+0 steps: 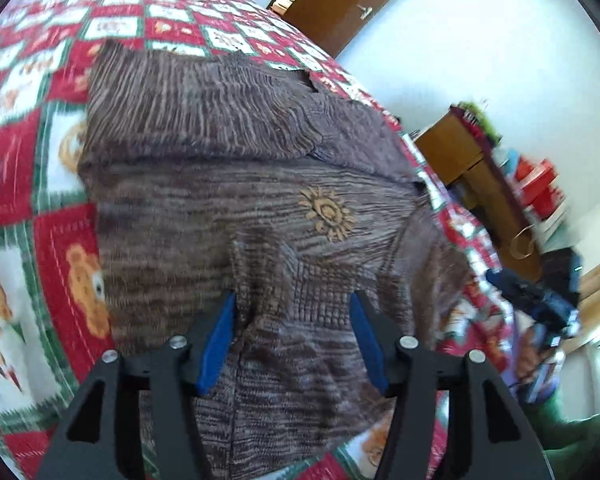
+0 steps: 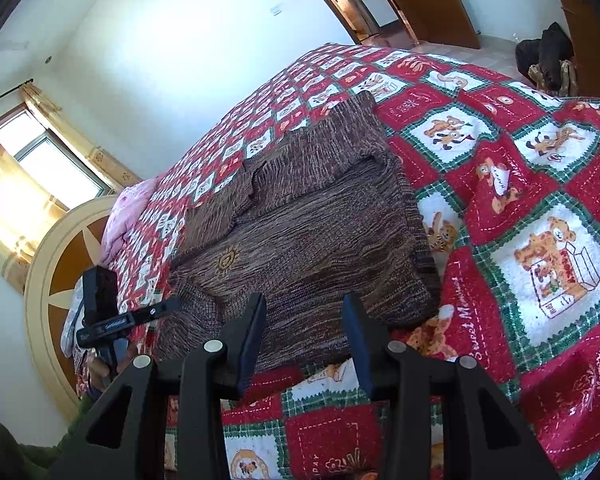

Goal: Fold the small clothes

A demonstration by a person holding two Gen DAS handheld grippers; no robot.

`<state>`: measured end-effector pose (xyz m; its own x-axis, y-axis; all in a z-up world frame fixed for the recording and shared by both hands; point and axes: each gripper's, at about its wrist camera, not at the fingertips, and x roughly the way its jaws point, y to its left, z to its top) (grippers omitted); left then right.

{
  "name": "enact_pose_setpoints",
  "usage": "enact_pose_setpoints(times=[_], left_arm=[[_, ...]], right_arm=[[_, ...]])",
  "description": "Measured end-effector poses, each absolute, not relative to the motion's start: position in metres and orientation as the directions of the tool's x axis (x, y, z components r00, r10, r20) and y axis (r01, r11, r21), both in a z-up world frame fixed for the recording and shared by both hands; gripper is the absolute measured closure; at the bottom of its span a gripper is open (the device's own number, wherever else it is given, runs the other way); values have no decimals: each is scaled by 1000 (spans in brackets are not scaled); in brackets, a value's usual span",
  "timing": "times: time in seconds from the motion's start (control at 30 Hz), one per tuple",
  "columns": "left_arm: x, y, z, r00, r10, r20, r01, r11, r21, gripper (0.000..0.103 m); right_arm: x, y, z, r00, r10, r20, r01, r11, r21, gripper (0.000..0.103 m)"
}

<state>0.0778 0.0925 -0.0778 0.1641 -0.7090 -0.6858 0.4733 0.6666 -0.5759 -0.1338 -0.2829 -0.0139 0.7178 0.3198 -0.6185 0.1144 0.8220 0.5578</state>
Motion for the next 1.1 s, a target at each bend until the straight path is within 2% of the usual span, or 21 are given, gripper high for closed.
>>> enact_pose_setpoints(times=[0.17, 0.3, 0.4, 0.43, 0.47, 0.5, 0.63, 0.77, 0.83, 0.9, 1.0, 1.07, 1.1], left_arm=[[96, 113, -92, 114, -816, -567, 329, 570, -753, 44], [101, 117, -94, 130, -835, -535, 277, 549, -789, 44], [97, 108, -91, 155, -785, -600, 315, 615, -723, 58], [94, 106, -90, 167, -770, -616, 324, 632, -703, 66], [92, 106, -89, 181, -755, -630, 326, 650, -686, 85], [91, 105, -90, 193, -731, -655, 324, 677, -661, 90], [75, 104, -80, 277, -675, -684, 357, 733, -579, 90], [56, 118, -61, 397, -637, -661, 366, 770, -522, 89], [52, 118, -59, 461, -539, -705, 329, 842, -429, 88], [58, 112, -66, 432, -533, -728, 336, 844, -418, 87], [61, 105, -73, 397, -527, -751, 355, 843, -404, 75], [59, 109, -74, 397, -555, -731, 361, 827, -432, 49], [60, 109, -75, 395, -563, -726, 362, 822, -441, 46]], right_arm=[[-129, -278, -16, 711, 337, -617, 108, 815, 569, 61], [-131, -271, -11, 712, 343, -613, 84, 824, 560, 61], [-132, -271, -8, 715, 332, -615, 82, 834, 545, 61], [-132, -272, -8, 717, 330, -614, 85, 833, 547, 61], [-133, -273, -8, 719, 329, -612, 89, 830, 550, 61], [-133, -274, -8, 721, 328, -611, 93, 827, 554, 61], [-134, -276, -9, 720, 326, -613, 101, 824, 557, 61], [-136, -278, -9, 723, 318, -614, 107, 826, 554, 61], [-135, -280, -10, 724, 318, -612, 111, 822, 559, 61], [-133, -281, -13, 722, 324, -612, 114, 816, 567, 61], [-130, -278, -13, 718, 337, -610, 103, 814, 571, 61], [-131, -274, -11, 719, 340, -606, 88, 820, 565, 61], [-132, -273, -11, 719, 339, -607, 85, 824, 560, 61]])
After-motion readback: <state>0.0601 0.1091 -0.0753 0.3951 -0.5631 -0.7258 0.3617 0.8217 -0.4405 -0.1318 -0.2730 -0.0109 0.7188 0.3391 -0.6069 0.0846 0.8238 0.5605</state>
